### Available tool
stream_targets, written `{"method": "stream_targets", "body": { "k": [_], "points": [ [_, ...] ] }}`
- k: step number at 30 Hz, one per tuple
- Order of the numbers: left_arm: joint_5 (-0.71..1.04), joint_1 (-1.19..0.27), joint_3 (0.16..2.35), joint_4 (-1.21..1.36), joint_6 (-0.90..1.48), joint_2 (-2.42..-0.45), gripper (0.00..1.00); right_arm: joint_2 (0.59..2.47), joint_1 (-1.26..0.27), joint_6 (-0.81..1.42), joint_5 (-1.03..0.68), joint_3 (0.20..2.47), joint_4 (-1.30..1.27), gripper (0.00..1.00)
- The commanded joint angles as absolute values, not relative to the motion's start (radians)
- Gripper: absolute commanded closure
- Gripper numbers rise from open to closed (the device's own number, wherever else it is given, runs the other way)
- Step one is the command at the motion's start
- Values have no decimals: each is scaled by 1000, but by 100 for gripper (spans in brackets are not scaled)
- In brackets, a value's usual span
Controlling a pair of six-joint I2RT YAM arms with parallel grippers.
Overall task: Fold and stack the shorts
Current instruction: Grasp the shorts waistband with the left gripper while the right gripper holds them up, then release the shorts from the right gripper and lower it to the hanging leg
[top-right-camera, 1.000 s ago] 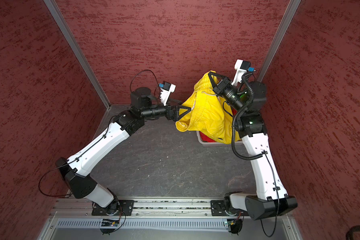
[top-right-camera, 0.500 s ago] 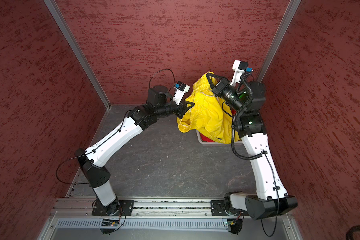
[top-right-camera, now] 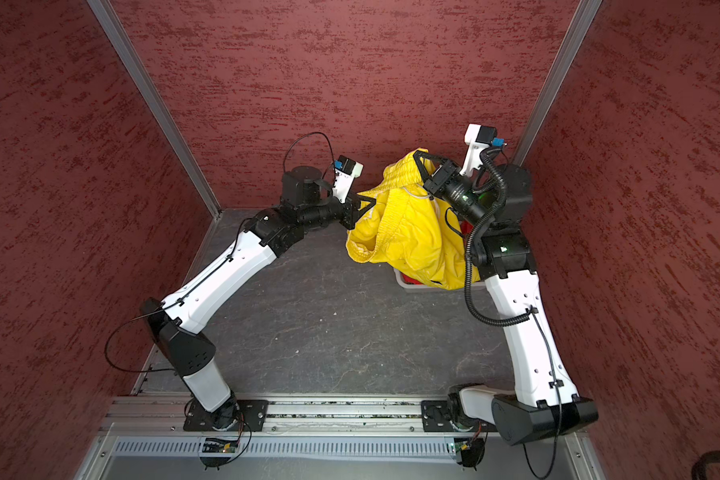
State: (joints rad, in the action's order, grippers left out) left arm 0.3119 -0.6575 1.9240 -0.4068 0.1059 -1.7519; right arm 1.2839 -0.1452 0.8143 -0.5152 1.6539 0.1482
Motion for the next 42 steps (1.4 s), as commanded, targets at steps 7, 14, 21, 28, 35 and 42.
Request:
{"method": "stream_targets", "body": {
  "k": [7,14,21,28,35,42],
  "points": [
    [273,-617,1995,-350,187,-1788,100,1209,-191,859,-587,1553,32,100],
    [287,-507,2226,-354,275,-1920,100,1222,-482,609,-506,1419,199,96],
    [480,-380,2386,-331,421,-2006,100,1352,-736,527,-388,1201,181,57],
    [639,-297,2342,-289,488,-1959,100,1357,-805,490,-350,1173,107,21],
    [795,-248,2228,-246,497,-1895,100,1136,-721,376,-140,1195,251,7],
    [847,-211,2107,-141,552,-1844,100,1068,-450,494,57,1204,499,18]
  ]
}}
